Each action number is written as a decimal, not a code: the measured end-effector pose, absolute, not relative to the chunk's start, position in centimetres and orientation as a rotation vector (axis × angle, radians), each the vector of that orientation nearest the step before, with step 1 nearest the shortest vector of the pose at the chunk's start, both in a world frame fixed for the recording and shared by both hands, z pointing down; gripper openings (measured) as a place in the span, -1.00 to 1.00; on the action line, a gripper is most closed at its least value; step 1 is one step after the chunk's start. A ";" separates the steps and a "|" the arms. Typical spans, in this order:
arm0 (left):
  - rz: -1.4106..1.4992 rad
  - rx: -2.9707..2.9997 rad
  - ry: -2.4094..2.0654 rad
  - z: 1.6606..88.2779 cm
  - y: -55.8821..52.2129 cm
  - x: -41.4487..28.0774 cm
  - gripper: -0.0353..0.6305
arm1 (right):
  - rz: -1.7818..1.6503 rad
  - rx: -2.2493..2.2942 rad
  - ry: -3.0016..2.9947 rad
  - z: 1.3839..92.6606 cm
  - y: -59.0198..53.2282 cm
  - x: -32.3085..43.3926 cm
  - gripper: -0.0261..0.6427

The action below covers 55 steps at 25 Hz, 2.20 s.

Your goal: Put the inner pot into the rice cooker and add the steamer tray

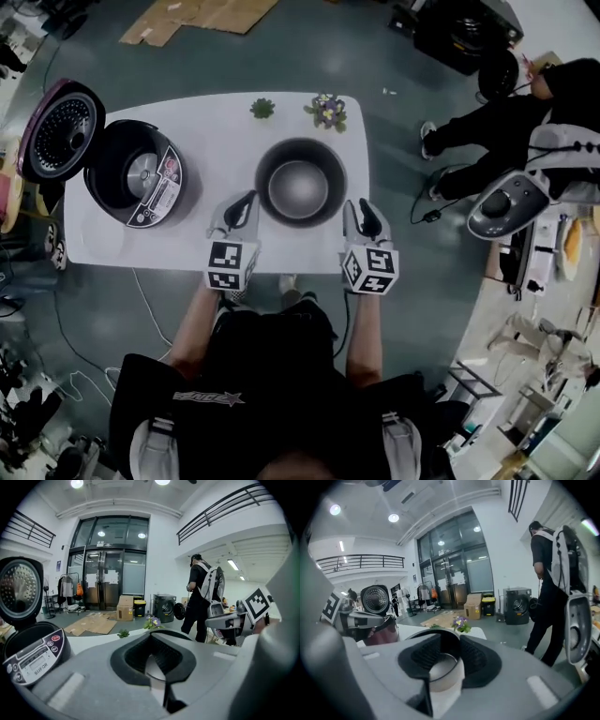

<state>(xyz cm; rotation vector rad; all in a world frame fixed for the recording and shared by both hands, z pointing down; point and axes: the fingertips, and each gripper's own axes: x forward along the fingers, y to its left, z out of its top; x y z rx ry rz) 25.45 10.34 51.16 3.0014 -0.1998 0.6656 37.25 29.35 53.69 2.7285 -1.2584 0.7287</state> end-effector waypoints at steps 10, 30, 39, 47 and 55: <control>0.781 2.924 -0.358 55.2 8.7 25.7 -0.86 | 0.972 2.595 -1.322 61.0 26.4 39.9 -0.20; 0.864 2.779 -0.601 59.2 5.5 22.4 -0.86 | 1.204 2.364 -1.283 68.0 23.5 41.2 -0.27; 0.860 2.764 -0.665 59.0 4.2 20.9 -0.86 | 1.179 2.332 -1.072 68.5 23.8 42.5 -0.84; 0.835 2.758 -0.709 58.2 3.3 19.1 -0.86 | 1.242 2.353 -1.100 68.3 23.8 42.5 -0.89; 0.783 2.764 -0.776 56.6 1.8 16.6 -0.86 | 1.159 2.366 -1.116 66.0 22.7 42.3 -0.89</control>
